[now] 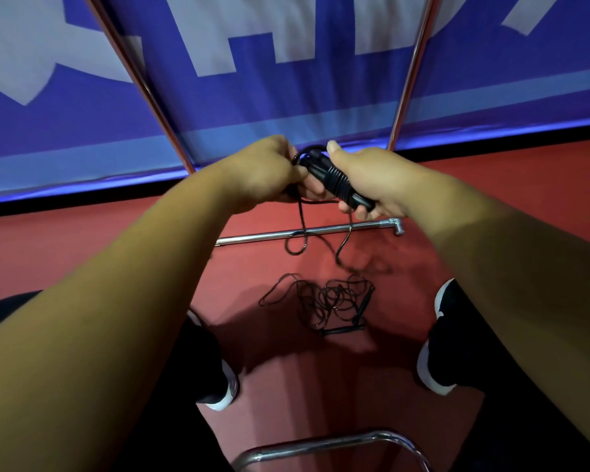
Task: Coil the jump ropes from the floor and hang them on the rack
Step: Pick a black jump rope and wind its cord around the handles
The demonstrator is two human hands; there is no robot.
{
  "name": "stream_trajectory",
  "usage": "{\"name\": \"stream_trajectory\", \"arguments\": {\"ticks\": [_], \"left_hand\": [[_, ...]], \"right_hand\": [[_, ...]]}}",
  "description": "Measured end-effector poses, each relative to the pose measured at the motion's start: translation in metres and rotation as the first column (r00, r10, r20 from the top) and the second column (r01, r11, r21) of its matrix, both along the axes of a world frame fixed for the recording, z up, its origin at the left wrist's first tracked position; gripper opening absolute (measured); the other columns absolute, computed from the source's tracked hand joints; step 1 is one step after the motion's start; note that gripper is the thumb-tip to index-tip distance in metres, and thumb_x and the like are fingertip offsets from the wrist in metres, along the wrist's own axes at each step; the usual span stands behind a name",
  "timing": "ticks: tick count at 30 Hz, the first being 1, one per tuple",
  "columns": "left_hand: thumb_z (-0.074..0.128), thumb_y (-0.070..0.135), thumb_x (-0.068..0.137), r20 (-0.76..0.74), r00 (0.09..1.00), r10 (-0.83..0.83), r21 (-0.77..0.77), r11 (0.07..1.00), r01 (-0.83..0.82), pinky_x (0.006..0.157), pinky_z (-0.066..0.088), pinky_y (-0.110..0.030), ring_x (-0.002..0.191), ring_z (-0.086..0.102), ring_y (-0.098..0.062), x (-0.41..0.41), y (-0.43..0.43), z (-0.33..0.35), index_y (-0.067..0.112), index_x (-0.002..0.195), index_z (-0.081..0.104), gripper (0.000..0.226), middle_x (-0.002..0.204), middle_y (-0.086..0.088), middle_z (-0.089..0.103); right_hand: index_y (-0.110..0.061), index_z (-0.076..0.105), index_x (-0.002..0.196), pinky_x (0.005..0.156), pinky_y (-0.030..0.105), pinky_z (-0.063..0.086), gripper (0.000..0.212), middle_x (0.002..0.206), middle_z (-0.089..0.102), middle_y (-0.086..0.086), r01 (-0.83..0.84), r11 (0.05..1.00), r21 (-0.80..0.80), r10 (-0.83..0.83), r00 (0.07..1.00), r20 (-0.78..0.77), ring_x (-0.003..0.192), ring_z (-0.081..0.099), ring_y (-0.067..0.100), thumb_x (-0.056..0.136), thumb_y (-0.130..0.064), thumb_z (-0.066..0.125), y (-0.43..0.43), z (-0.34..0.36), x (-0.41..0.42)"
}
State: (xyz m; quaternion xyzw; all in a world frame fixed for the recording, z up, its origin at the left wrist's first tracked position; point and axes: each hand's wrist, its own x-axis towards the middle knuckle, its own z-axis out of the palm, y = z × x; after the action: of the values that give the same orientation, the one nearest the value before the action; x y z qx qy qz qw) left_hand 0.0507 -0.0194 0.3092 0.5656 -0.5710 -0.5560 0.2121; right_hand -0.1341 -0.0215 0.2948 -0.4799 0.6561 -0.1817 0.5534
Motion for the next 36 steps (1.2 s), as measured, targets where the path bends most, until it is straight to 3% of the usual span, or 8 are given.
{"name": "stream_trajectory", "arguments": {"ticks": [3,8,17,21,25,29,33,36], "left_hand": [[0.051,-0.007,0.104,-0.073,0.994,-0.079,0.018,0.997,0.081,0.092,0.062,-0.048,0.100,0.076,-0.038,0.005,-0.002,-0.002,0.012,0.098,0.040,0.023,0.103,-0.021,0.078],[0.074,0.008,0.094,0.430,0.860,-0.275,-0.059,0.942,0.331,0.074,0.065,-0.040,0.080,0.079,-0.016,0.006,0.000,-0.008,0.013,0.095,0.052,0.023,0.098,-0.005,0.080],[0.068,0.030,0.102,0.299,0.896,-0.327,0.212,0.939,0.272,0.057,0.061,-0.033,0.071,0.075,-0.024,0.011,0.010,-0.025,0.006,0.100,0.066,0.024,0.091,-0.014,0.079],[0.070,0.037,0.099,0.254,0.916,-0.311,0.214,0.941,0.261,0.061,0.061,-0.029,0.067,0.071,-0.022,0.013,0.008,-0.026,-0.001,0.096,0.072,0.038,0.089,-0.018,0.078],[0.074,0.014,0.096,0.200,0.894,-0.401,0.191,0.911,0.366,0.072,0.057,-0.019,0.082,0.070,-0.012,0.019,0.007,-0.034,0.009,0.107,0.075,0.012,0.097,-0.007,0.077],[0.083,0.010,0.088,0.228,0.846,-0.483,0.155,0.875,0.458,0.087,0.057,-0.029,0.086,0.071,-0.010,0.018,0.006,-0.032,0.012,0.104,0.073,0.019,0.107,-0.011,0.077],[0.089,0.025,0.082,0.482,0.739,-0.470,0.180,0.879,0.442,0.081,0.060,-0.036,0.075,0.074,-0.018,0.020,0.004,-0.045,0.013,0.093,0.072,0.023,0.084,-0.002,0.079],[0.073,0.041,0.094,0.610,0.664,-0.433,0.232,0.899,0.372,0.082,0.061,-0.045,0.084,0.077,-0.027,0.019,0.004,-0.056,0.015,0.094,0.072,0.026,0.084,0.000,0.080]], "right_hand": [[-0.020,0.069,0.102,0.049,0.023,0.039,0.058,0.081,0.075,0.002,0.100,0.993,0.058,-0.106,0.988,0.112,0.060,0.063,0.020,0.099,-0.075,0.051,-0.004,0.003,-0.002],[-0.020,0.074,0.110,0.048,0.021,0.036,0.046,0.094,0.083,0.003,0.095,0.995,0.019,-0.097,0.986,0.137,0.060,0.060,0.019,0.097,-0.063,0.064,-0.002,0.007,-0.002],[-0.019,0.073,0.102,0.052,0.023,0.038,0.030,0.087,0.082,0.003,0.351,0.936,-0.022,-0.338,0.916,0.218,0.059,0.059,0.021,0.094,-0.047,0.067,-0.003,0.010,-0.004],[-0.018,0.073,0.102,0.052,0.023,0.038,0.034,0.089,0.083,0.002,0.381,0.924,0.012,-0.372,0.893,0.255,0.058,0.059,0.019,0.092,-0.050,0.068,-0.004,0.011,-0.006],[-0.019,0.073,0.102,0.052,0.023,0.038,0.032,0.089,0.082,0.001,0.406,0.914,0.022,-0.396,0.875,0.278,0.059,0.059,0.019,0.094,-0.049,0.070,-0.005,0.014,-0.013],[-0.019,0.073,0.100,0.051,0.022,0.039,0.031,0.086,0.081,0.001,0.418,0.908,0.038,-0.409,0.863,0.297,0.060,0.060,0.020,0.095,-0.050,0.071,-0.006,0.013,-0.015],[-0.017,0.073,0.090,0.050,0.023,0.039,0.036,0.082,0.078,0.000,0.459,0.886,0.071,-0.450,0.811,0.373,0.058,0.059,0.018,0.095,-0.053,0.071,-0.009,0.016,-0.016],[-0.016,0.073,0.090,0.052,0.023,0.039,0.037,0.080,0.078,0.000,0.496,0.866,0.064,-0.479,0.786,0.390,0.058,0.060,0.019,0.095,-0.053,0.071,-0.011,0.017,-0.018]]}}
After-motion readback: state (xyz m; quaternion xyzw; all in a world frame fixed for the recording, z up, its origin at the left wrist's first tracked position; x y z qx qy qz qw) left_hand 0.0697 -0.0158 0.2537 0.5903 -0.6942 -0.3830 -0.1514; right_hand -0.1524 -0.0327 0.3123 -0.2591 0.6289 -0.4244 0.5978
